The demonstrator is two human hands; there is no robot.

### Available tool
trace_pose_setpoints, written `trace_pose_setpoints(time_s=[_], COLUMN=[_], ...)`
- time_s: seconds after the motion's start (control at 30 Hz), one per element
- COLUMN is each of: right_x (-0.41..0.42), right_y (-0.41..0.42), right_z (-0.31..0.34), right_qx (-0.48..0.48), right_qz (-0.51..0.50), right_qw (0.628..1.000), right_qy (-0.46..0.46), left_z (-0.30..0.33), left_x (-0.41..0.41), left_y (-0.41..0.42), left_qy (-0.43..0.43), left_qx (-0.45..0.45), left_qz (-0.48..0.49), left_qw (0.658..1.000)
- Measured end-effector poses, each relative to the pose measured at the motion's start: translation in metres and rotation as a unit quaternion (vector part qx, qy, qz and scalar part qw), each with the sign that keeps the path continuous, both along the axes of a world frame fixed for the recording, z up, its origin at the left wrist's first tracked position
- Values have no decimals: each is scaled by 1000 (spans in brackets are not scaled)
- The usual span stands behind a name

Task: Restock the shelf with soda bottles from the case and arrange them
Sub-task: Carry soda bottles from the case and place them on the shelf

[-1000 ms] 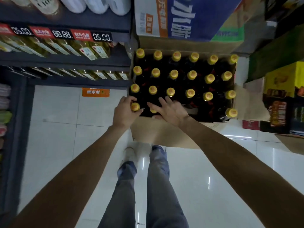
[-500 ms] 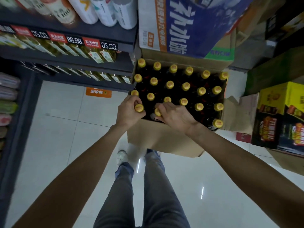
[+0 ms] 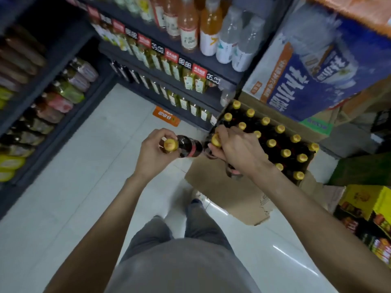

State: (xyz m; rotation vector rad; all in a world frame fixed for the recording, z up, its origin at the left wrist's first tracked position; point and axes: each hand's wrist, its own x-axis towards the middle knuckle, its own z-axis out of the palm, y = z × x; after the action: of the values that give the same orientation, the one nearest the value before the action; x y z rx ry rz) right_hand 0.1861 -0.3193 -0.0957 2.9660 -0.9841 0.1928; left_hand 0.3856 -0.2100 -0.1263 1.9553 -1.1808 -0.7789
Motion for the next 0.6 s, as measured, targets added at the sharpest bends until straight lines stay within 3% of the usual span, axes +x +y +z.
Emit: trace_pose_setpoints(time_s=[0.17,0.3,0.47,0.6], right_x=[83,162,274,369], right_y=[33,85,173,256], right_z=[-4,-10,-3,11], right_qx=[-12,65,108,168], right_qz=[104,184,317,365], right_qw=[994,981,942,915], right_qy=[6,0,12,18], left_z=[11,13,19,34], left_x=[55,106,169,220], left_y=[78,163,292,397], left_qy=[-8,-43,-116,-196], left_qx=[-4,-17,-12,-11], left_qz=[112,205,324,364], left_qw=[994,978,939,910])
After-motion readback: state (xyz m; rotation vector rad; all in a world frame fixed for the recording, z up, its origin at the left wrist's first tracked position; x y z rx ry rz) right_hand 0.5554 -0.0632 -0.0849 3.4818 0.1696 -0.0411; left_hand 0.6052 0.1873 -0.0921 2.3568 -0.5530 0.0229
